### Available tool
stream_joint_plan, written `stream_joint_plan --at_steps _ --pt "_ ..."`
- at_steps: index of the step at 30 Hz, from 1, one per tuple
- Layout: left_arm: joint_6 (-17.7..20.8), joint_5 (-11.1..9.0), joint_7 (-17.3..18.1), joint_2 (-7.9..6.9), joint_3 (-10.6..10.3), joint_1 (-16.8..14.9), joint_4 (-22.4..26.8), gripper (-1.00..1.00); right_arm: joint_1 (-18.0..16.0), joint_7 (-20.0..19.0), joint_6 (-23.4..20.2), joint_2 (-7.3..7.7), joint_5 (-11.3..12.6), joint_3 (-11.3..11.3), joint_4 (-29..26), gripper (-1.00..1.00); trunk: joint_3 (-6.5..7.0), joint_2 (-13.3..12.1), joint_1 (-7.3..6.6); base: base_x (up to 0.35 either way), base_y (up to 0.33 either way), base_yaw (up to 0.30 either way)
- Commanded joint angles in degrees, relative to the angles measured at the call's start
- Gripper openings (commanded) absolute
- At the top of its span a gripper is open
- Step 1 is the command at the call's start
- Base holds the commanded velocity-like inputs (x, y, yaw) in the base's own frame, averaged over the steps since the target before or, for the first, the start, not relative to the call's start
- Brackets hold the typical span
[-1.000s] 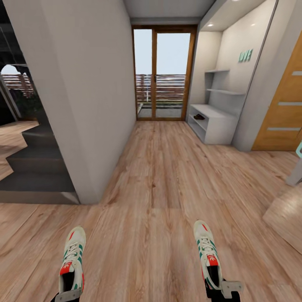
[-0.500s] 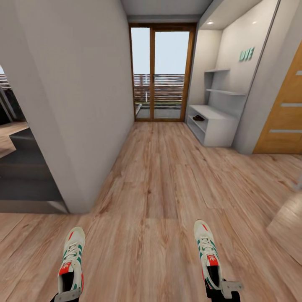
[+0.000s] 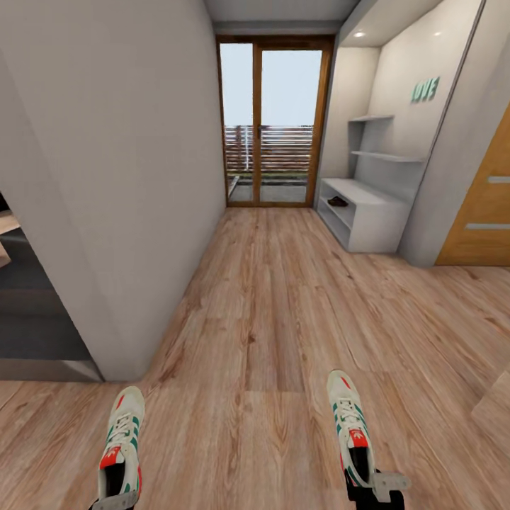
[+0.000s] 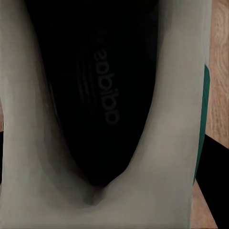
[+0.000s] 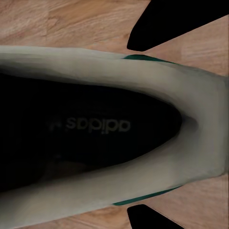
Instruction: Pick up the two gym shoes and the two sandals from the corridor floor and place them onto the hallstand (shoe rack) in the corridor, making sure they are on the rack and not on the floor. Arrange them so the two gym shoes are next to each other and the two sandals are next to each other.
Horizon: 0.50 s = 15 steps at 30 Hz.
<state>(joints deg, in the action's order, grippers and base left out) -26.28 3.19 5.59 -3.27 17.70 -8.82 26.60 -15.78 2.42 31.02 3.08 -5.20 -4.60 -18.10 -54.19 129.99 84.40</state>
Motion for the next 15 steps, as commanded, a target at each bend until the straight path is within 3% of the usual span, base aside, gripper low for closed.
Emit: stream_joint_plan --at_steps 1,15 --pt "-0.17 0.31 0.56 0.07 0.50 -0.05 -0.04 -1.00 -0.04 0.21 0.17 -0.05 -0.54 -0.30 -0.01 -1.00 -0.05 0.02 0.02 0.336 0.000 0.000" --pt "-0.17 0.19 0.69 0.10 0.47 -0.05 -0.06 -1.00 -0.04 0.13 0.09 0.00 -0.60 -0.33 0.25 -1.00 -0.05 0.02 0.02 0.336 0.000 0.000"
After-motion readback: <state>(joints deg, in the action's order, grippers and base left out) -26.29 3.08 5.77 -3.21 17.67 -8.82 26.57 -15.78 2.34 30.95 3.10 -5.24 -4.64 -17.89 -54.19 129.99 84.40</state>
